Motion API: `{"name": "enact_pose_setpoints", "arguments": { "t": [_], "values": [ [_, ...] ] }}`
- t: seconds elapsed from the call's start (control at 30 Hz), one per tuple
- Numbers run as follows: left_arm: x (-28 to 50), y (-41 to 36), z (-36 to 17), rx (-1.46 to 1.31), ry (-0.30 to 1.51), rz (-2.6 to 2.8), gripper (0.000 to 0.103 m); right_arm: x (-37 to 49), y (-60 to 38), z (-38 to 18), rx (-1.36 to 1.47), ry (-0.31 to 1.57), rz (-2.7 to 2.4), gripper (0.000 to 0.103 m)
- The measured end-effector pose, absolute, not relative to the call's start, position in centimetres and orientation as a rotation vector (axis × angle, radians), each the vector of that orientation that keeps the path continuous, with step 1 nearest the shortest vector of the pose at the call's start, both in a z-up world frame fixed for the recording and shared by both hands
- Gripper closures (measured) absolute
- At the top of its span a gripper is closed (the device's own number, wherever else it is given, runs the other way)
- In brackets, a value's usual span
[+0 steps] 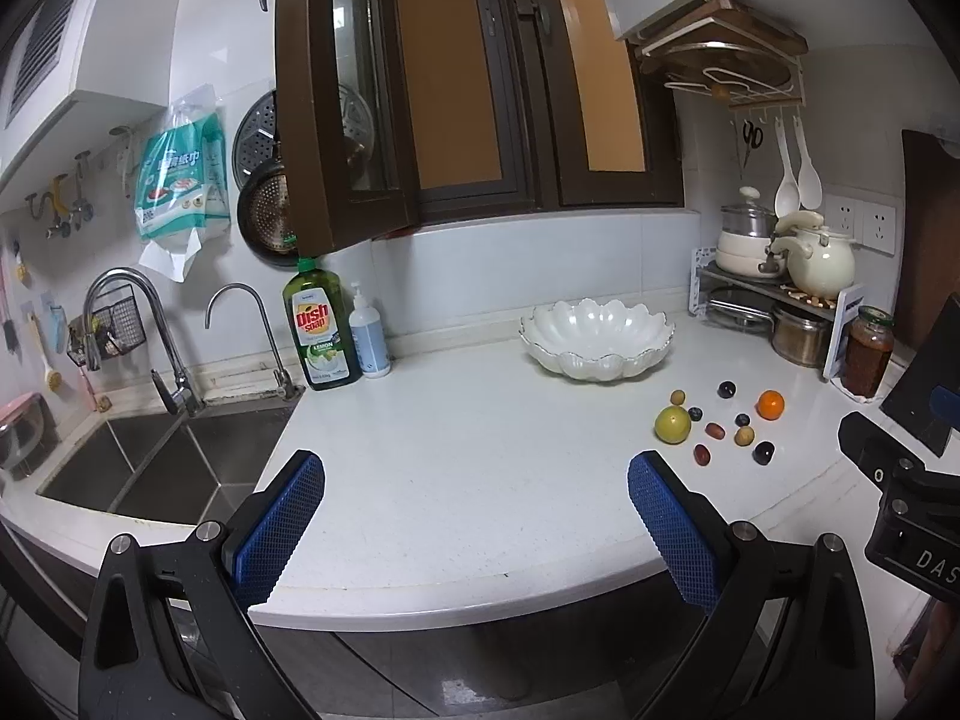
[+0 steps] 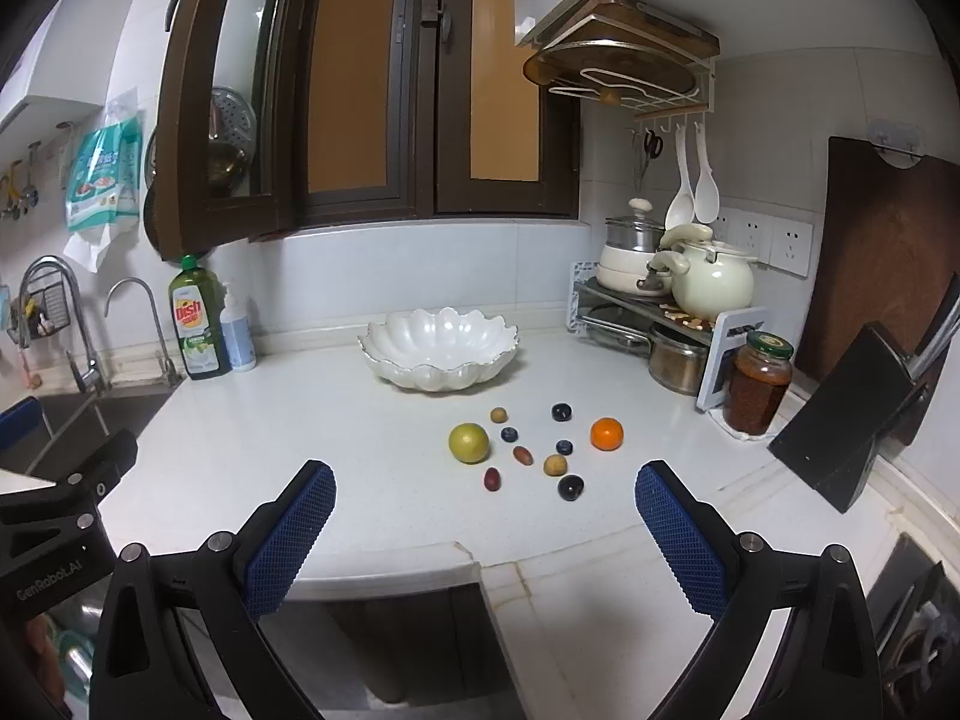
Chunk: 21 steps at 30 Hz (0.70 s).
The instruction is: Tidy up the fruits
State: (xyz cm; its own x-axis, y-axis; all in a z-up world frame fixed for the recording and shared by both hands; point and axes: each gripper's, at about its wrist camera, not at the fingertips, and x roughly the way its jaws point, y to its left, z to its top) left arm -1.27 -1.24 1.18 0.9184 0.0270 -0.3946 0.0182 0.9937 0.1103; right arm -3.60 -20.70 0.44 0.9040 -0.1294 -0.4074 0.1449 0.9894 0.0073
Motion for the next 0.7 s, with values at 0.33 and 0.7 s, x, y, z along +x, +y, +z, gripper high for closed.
{"name": "enact_pose_setpoints", "arguments": {
  "t": [0.33,0.7],
  "values": [
    [-1.42,-0.94,1.32,0.105,0.404,0.008,0.0,-3.74,-20.4,0.68,0.036,0.414,-0.129,0.001],
    [-1.62,-0.76,1.51,0.099,0.398,0.007,0.0,-3.74,-20.24,0.79,0.033,0.412,-0.129,0.001]
  ]
}}
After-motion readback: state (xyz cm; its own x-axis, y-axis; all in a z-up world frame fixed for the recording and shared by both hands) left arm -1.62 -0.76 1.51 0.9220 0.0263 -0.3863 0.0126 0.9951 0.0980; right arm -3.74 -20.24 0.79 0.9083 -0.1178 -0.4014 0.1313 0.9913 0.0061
